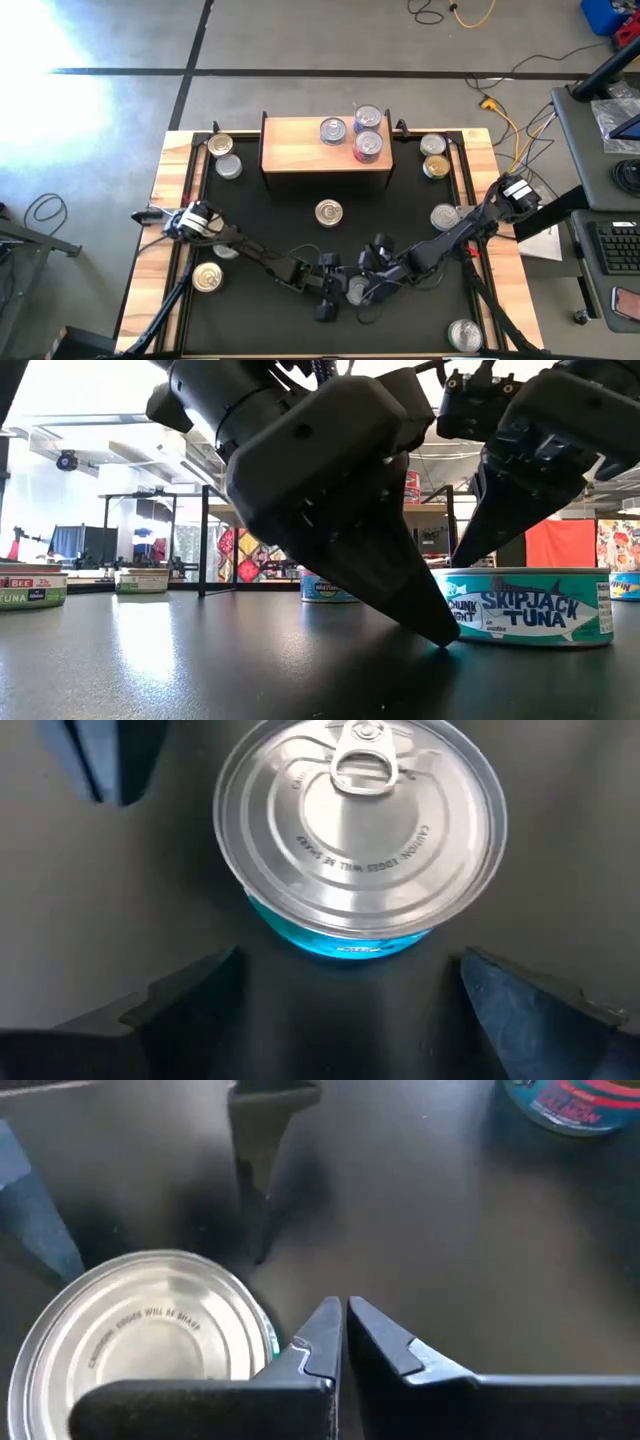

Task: Stack canned seafood by type on shelf
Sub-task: Stack the green blue tuna can on top of the other green blue tuna can on the shelf

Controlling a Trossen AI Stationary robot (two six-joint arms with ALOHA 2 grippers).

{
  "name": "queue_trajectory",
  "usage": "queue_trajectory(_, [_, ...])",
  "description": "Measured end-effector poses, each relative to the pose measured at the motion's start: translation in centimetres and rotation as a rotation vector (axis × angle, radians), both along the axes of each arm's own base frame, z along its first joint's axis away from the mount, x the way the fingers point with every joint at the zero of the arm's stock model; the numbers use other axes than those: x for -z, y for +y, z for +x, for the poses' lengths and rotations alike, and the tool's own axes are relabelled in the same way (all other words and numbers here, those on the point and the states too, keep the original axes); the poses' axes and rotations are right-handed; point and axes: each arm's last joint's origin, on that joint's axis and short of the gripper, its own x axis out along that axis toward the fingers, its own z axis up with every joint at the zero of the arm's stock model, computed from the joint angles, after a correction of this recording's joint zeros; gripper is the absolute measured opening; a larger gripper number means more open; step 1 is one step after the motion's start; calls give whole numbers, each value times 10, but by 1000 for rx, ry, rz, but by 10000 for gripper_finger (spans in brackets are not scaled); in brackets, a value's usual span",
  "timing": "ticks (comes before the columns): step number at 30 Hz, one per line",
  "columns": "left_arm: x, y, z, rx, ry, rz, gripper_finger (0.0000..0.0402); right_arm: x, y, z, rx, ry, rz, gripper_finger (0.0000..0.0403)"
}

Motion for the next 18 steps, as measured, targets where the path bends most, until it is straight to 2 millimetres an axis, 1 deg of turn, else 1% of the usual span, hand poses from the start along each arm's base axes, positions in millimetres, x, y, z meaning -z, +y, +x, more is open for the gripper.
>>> queue_trajectory(5, [1,1,0,-9,7,-2,384,0,1,-5,-36,61,36,13])
queue_trajectory(8, [1,1,0,-4,12,-8,386,-7,6,-17,-48,114,76,13])
queue_trajectory(11, [2,1,0,-10,18,-22,387,-11,16,-31,-59,144,86,13])
queue_trajectory(14, [2,1,0,-18,15,-29,387,-12,30,-40,-82,139,105,13])
queue_trajectory(18, [2,1,1,-20,-1,-35,387,0,46,-41,-118,128,118,13])
